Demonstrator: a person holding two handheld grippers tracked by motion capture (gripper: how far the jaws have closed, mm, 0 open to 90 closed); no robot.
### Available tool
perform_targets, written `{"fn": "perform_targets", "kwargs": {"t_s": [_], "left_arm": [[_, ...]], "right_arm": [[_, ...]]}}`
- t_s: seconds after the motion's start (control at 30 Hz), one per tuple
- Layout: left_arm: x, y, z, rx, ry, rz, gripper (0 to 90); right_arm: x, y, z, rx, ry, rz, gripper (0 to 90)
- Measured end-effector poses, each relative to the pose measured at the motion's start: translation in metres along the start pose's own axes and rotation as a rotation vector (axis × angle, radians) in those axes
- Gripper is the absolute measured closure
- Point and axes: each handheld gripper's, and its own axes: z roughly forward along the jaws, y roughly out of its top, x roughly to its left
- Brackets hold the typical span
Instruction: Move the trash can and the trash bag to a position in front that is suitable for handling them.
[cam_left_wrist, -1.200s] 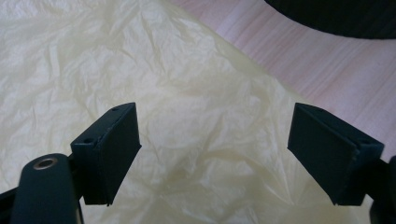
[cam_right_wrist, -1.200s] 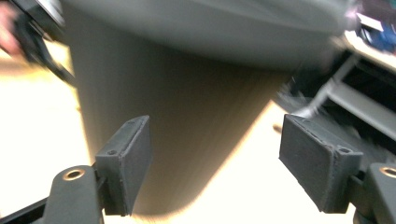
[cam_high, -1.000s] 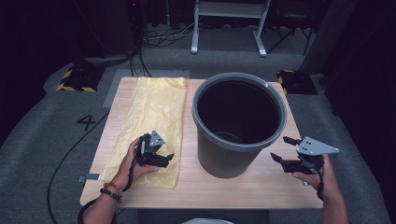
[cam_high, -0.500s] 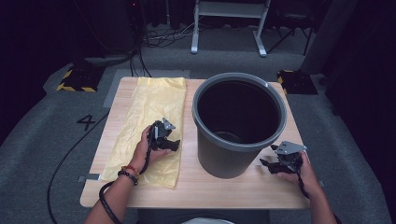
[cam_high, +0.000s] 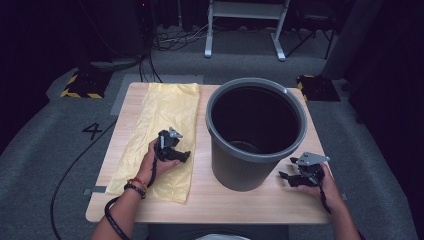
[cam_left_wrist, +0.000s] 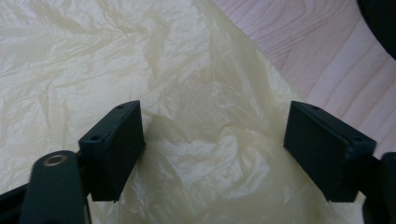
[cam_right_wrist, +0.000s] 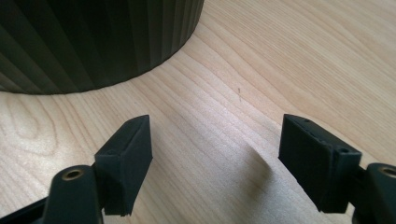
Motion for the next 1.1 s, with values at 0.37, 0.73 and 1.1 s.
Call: {"fn": "perform_targets", "kwargs": {"t_s": [0.37,0.73,1.1], "left_arm": [[-0.002,-0.004,-0.009,-0.006,-0.045,0.059,63.5],[-0.005,-0.01,-0.015,0.005,-0.049,0.094,89.6],[-0.011,-0.018,-0.027,0.04,-0.078,0.152,78.4]], "right_arm": [[-0.005,-0.005,0.005,-0.03,0.06,0.085,22.5],[-0.004,-0.005,0.005,-0.032,0.061,0.084,22.5],[-0.004,-0.004,0.006,-0.028,0.069,0.092,22.6]]}}
